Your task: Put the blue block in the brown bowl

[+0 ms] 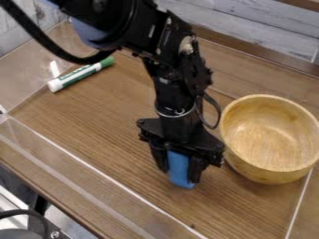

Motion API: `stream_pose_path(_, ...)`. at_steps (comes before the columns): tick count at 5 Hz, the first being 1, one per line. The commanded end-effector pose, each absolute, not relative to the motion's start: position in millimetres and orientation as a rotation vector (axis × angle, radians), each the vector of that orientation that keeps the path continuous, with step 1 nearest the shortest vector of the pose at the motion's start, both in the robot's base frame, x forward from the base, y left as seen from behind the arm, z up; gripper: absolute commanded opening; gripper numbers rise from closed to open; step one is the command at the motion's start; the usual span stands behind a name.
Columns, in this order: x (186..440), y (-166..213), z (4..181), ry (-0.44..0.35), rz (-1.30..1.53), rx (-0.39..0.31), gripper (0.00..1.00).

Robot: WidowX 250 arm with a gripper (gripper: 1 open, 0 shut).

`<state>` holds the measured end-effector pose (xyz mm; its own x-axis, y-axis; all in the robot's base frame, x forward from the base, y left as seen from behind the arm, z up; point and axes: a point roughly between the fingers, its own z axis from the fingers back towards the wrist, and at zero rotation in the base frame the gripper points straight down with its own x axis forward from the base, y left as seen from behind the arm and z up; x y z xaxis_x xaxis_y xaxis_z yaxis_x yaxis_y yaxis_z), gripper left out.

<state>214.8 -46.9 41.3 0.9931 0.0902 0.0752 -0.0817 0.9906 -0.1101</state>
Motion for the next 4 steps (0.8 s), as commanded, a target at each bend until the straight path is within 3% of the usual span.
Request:
stream_pose_path(1,224.4,-44.8,50.7,-0.117,0.092,-0.107,0.0)
stream_pose_path(4,228.7,-40.6,60.0,-0.124,0.09,-0.084,0.0)
